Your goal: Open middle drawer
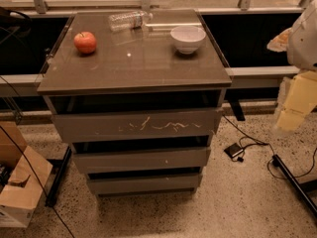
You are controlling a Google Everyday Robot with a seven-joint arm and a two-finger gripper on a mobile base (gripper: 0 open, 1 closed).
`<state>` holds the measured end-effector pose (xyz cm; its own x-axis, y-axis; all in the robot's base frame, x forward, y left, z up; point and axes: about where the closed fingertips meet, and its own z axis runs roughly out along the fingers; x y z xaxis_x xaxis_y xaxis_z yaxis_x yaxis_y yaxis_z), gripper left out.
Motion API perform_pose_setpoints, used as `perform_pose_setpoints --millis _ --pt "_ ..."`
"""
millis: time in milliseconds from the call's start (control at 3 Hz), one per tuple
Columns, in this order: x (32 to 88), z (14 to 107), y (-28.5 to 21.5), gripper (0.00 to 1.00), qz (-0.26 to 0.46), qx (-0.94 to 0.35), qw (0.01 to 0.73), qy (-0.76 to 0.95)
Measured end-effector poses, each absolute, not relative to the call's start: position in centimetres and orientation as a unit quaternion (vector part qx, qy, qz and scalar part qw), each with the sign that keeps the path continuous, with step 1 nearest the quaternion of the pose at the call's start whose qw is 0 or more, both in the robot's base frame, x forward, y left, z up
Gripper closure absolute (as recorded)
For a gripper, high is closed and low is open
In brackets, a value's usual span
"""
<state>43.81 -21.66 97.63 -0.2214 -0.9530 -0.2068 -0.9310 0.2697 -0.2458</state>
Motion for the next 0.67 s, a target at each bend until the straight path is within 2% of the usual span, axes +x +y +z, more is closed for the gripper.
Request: perform_pose_setpoints --millis 667 --pt "44.2 95.8 -19.5 0.00 -0.019 -0.596 0.178 0.783"
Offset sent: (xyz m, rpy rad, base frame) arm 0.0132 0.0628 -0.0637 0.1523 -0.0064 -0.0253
